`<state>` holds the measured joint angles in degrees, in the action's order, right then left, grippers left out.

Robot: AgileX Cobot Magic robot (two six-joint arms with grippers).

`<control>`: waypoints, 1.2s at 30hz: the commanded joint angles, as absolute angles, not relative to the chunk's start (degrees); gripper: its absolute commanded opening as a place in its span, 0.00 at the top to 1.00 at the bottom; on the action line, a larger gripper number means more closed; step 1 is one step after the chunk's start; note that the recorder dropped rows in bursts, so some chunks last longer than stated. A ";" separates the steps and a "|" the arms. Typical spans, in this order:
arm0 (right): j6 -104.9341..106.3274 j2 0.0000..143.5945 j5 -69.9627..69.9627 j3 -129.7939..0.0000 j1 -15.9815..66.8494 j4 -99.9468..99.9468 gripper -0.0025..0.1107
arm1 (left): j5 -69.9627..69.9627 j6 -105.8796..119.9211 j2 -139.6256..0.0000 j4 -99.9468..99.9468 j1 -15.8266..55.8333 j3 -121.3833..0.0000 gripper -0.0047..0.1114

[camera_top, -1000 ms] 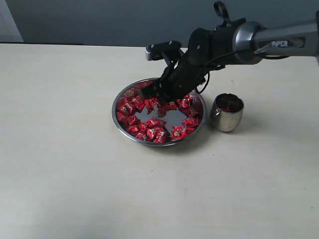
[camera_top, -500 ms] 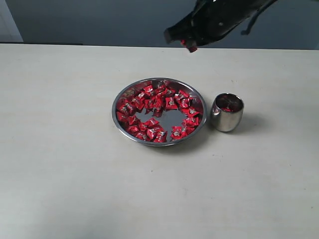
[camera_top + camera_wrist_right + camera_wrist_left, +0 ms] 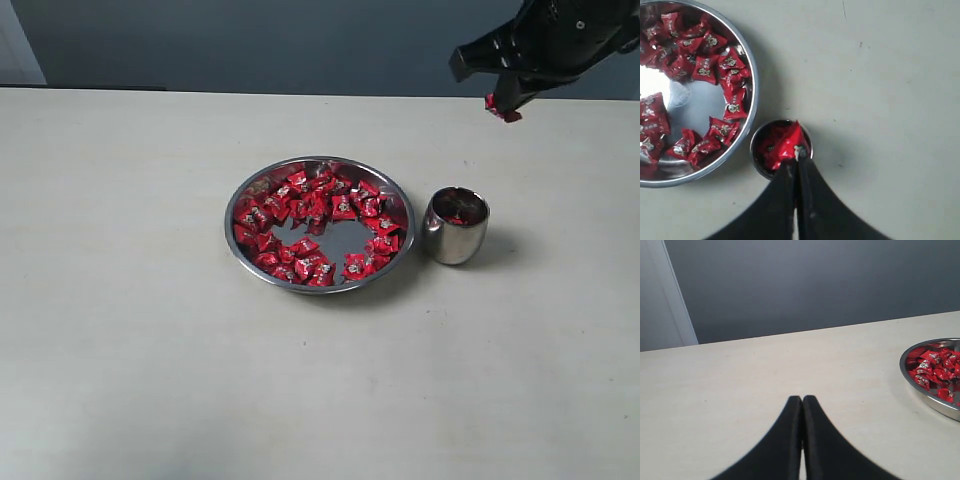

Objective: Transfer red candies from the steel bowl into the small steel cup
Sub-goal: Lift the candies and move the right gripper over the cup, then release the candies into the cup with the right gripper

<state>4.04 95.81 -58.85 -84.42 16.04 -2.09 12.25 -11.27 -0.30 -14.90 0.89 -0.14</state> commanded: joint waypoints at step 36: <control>22.67 106.59 -53.77 -84.10 19.87 -25.12 0.68 | 11.92 -11.48 0.00 -14.67 1.25 0.00 0.96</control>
